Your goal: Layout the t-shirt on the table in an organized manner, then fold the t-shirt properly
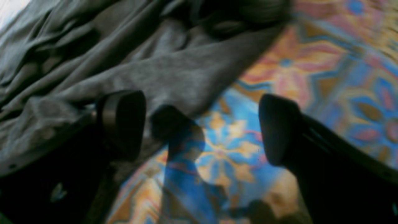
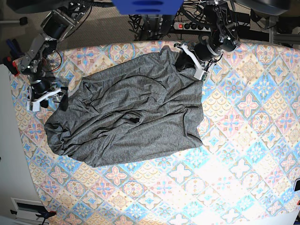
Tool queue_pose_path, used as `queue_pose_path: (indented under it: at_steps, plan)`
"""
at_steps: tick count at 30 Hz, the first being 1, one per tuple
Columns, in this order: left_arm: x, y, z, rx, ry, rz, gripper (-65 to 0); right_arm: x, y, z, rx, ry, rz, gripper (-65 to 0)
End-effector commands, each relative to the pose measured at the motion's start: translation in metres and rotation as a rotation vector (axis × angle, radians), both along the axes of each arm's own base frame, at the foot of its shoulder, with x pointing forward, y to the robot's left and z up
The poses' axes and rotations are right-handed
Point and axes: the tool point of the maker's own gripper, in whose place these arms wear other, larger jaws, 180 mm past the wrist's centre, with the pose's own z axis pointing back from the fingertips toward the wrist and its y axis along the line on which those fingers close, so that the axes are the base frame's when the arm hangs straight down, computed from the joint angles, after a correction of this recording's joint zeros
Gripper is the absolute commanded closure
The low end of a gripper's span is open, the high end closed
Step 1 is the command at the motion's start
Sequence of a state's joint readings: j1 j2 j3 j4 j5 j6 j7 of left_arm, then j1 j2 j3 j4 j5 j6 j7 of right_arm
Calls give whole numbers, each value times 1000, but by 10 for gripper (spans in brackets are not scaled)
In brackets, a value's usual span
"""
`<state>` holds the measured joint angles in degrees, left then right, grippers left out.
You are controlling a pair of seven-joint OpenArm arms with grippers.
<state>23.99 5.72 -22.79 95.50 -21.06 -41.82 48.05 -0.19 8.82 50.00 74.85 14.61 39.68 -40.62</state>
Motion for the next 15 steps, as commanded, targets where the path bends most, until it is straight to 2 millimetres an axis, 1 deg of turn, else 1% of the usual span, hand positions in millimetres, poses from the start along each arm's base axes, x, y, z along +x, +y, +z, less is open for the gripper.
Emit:
queue_pose_path:
  at_steps: [1, 3, 4, 5, 6, 9, 11, 13, 15]
  plan:
    - [-63, 21, -40, 179, 272, -101, 0, 10, -14, 22, -21, -72, -21, -545]
    - [-63, 26, -41, 191, 275, -106, 0, 23, -21, 35, 2, -123, -50, -545]
    - [-63, 28, -41, 196, 275, -108, 0, 29, -22, 39, 18, -140, -60, -545]
    - [-63, 28, -41, 196, 275, -108, 0, 31, -24, 37, 44, -144, -75, -545]
    - [-63, 28, -41, 196, 275, -108, 0, 31, -25, 33, 66, -136, -85, -545]
    - [-63, 28, -41, 196, 275, -108, 0, 20, -22, 2, 161, -57, -115, -545]
    - [-65, 29, -41, 198, 278, -109, 0, 13, -15, -17, 236, -16, -132, -545]
    - [-68, 29, -42, 199, 285, -110, 0, 8, -10, -30, 286, 4, -143, -545]
    - [-66, 30, -38, 207, 271, -109, 0, 5, -5, -38, 315, 22, -148, -545]
